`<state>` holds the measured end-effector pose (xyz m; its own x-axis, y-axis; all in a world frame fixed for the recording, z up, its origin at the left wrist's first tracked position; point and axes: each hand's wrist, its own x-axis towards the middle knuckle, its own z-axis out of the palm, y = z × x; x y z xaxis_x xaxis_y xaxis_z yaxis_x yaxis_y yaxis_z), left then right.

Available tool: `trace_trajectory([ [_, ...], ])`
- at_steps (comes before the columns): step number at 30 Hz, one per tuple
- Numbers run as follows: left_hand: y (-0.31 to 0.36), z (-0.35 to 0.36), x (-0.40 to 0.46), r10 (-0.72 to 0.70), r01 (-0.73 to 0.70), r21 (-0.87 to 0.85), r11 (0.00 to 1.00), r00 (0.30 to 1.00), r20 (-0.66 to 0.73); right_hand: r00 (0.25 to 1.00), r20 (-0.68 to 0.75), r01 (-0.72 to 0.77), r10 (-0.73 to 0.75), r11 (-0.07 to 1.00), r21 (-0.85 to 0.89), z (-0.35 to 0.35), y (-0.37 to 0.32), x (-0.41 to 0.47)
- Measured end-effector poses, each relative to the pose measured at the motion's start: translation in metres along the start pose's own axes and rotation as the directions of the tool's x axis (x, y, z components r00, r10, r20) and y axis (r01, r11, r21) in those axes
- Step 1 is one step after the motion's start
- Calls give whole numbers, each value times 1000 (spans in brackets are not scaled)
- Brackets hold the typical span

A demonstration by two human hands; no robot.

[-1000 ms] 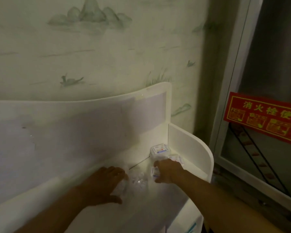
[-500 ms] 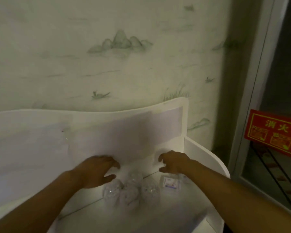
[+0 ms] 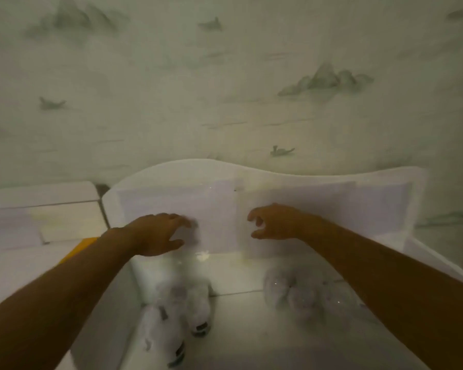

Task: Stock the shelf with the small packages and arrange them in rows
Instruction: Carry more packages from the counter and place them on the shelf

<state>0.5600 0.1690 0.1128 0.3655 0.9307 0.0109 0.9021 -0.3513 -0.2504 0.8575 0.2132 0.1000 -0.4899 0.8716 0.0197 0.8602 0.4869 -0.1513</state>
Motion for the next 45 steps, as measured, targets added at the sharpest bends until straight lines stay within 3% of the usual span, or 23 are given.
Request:
trace_trajectory([
  [6, -83, 9, -94, -203, 204, -21, 979, 979, 31, 985, 29, 167, -169, 985, 48, -2, -116, 33],
  [14, -190, 47, -242, -363, 361, -102, 927, 932, 2, 915, -16, 403, -403, 911, 86, 28, -301, 77],
  [26, -302, 161, -456, -589, 615, -192, 765, 788, 179, 826, 253, 518, -503, 855, 8, 109, -506, 108],
  [29, -322, 187, -483, -632, 666, -245, 705, 746, 210, 783, 298, 572, -546, 821, 1, 130, -539, 114],
  [36, -347, 244, -500, -655, 714, -294, 636, 700, 285, 759, 218, 617, -613, 785, 58, 165, -616, 162],
  [41, -388, 259, -499, -632, 708, -267, 654, 705, 321, 691, 231, 688, -685, 721, 82, 179, -669, 207],
  [45, -433, 268, -483, -624, 691, -272, 669, 722, 299, 683, 239, 688, -690, 718, 106, 189, -700, 258],
])
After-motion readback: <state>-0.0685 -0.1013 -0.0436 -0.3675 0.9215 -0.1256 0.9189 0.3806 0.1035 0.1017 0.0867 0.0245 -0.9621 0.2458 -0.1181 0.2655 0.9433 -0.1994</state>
